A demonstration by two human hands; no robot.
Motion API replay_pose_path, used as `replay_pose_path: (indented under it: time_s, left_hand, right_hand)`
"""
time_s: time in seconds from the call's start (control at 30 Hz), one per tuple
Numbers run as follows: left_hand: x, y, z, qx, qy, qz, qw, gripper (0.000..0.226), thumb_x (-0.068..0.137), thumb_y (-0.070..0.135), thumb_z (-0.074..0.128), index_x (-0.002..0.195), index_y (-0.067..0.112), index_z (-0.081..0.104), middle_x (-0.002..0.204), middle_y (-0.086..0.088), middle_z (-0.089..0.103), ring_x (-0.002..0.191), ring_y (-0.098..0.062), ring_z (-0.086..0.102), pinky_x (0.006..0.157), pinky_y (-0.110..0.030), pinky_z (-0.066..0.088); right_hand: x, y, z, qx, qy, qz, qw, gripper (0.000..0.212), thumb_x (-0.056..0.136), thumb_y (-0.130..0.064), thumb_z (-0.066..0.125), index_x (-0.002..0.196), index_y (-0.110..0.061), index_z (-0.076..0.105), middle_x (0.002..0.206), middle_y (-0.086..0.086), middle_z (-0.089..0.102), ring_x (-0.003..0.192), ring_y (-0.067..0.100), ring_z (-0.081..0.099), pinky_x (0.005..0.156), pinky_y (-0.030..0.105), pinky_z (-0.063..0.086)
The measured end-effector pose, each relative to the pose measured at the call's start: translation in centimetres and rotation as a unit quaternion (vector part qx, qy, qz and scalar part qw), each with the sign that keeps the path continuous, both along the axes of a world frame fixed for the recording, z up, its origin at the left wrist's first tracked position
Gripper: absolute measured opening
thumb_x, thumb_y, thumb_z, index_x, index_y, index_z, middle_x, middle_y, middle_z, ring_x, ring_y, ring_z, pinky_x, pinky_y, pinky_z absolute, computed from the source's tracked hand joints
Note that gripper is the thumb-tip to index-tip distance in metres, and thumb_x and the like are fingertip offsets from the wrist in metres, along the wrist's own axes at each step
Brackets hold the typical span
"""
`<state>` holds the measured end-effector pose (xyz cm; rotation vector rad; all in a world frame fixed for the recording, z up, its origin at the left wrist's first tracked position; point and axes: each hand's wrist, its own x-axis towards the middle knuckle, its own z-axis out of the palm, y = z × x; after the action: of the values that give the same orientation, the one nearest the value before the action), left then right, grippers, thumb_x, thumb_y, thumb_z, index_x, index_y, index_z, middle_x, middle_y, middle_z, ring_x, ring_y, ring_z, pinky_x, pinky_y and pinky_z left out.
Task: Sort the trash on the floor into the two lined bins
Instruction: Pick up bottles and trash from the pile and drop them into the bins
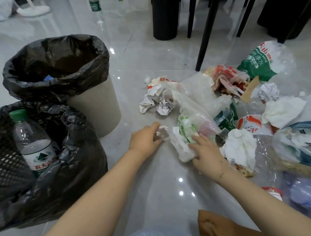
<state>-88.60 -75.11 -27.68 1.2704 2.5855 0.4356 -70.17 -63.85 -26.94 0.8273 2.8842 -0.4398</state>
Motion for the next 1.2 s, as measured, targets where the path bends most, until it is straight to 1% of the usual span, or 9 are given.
replay_pose_path:
  time_s: [0.13,0.27,0.37,0.47,0.6,0.67,0.77,0.83,1.2]
  left_hand:
    - [0.7,-1.0,1.6,0.132,-0.098,0.074,0.984,0.019,0.083,0.024,0.067,0.102,0.021,0.066,0.086,0.0,0.068,0.084,-0.021,0.063,0.07,-0.027,0.046]
    - [0.9,-2.4,2.7,0.145,-0.15,0.126,0.97,0.01,0.079,0.021,0.068,0.073,0.019,0.061,0.067,0.006,0.061,0.068,-0.015,0.057,0.057,-0.02,0.041]
    - [0.0,-1.9,3.1,0.139,-0.138,0.125,0.973,0.011,0.081,0.022,0.064,0.086,0.012,0.068,0.09,-0.005,0.068,0.092,-0.024,0.063,0.08,-0.033,0.05]
    - [-1.1,-0.8,3.7,0.079,-0.091,0.12,0.985,0.037,0.083,0.032,0.065,0.115,0.013,0.066,0.138,-0.005,0.049,0.133,-0.027,0.037,0.108,-0.039,0.034]
    - [-2.3,-0.4,2.5,-0.004,-0.161,0.137,0.977,0.06,0.081,0.033,0.069,0.135,0.015,0.051,0.157,0.0,0.026,0.146,-0.024,0.016,0.116,-0.043,0.02]
    - [-2.5,-0.7,1.7,-0.006,-0.171,0.139,0.975,0.053,0.081,0.032,0.069,0.128,0.012,0.057,0.151,-0.004,0.035,0.138,-0.026,0.033,0.111,-0.036,0.03]
    - [-2.0,-1.8,0.8,0.02,-0.15,0.126,0.98,0.015,0.08,0.027,0.071,0.082,0.014,0.063,0.108,-0.009,0.054,0.097,-0.025,0.055,0.078,-0.028,0.041]
    - [-1.6,-2.5,0.3,0.034,-0.144,0.127,0.981,0.025,0.078,0.029,0.073,0.068,0.023,0.051,0.096,-0.005,0.05,0.082,-0.021,0.051,0.069,-0.028,0.038]
    - [0.8,-5.2,5.6,0.199,-0.26,0.193,0.925,0.013,0.074,0.028,0.081,0.08,0.021,0.07,0.069,0.011,0.066,0.063,-0.006,0.059,0.052,-0.015,0.041]
  right_hand:
    - [0.1,-1.6,1.1,-0.069,0.156,-0.028,0.985,0.052,0.082,-0.005,0.057,0.132,-0.019,0.055,0.148,-0.001,0.041,0.14,0.017,0.029,0.113,0.022,0.015]
    - [0.1,-3.1,2.5,-0.075,0.189,-0.043,0.978,0.042,0.085,-0.01,0.059,0.126,-0.019,0.06,0.139,-0.001,0.05,0.131,0.016,0.04,0.103,0.017,0.023]
    - [0.6,-3.7,2.8,-0.087,0.193,-0.057,0.976,0.037,0.086,-0.012,0.059,0.123,-0.017,0.062,0.133,0.0,0.053,0.126,0.016,0.042,0.092,0.011,0.022]
    - [1.3,-4.0,2.5,-0.097,0.178,-0.065,0.977,0.036,0.086,-0.014,0.06,0.123,-0.017,0.061,0.133,0.0,0.053,0.126,0.017,0.042,0.091,0.009,0.019]
    - [1.4,-4.2,2.0,-0.108,0.175,-0.063,0.976,0.038,0.086,-0.015,0.059,0.124,-0.019,0.06,0.133,-0.002,0.051,0.128,0.015,0.04,0.093,0.009,0.018]
    - [1.1,-4.3,1.7,-0.113,0.181,-0.063,0.975,0.037,0.086,-0.015,0.059,0.123,-0.02,0.061,0.133,-0.002,0.052,0.127,0.015,0.04,0.096,0.012,0.021]
    - [0.7,-4.6,1.1,-0.124,0.179,-0.067,0.974,0.037,0.086,-0.015,0.059,0.122,-0.02,0.061,0.134,-0.001,0.051,0.128,0.015,0.039,0.101,0.016,0.022]
    - [0.5,-4.9,0.8,-0.129,0.184,-0.07,0.972,0.036,0.086,-0.013,0.059,0.121,-0.018,0.062,0.134,-0.001,0.051,0.128,0.015,0.039,0.1,0.014,0.02]
    - [0.5,-6.5,4.1,-0.224,0.302,-0.123,0.918,0.029,0.085,-0.008,0.06,0.111,-0.018,0.067,0.115,-0.009,0.06,0.113,0.01,0.051,0.096,0.021,0.037]
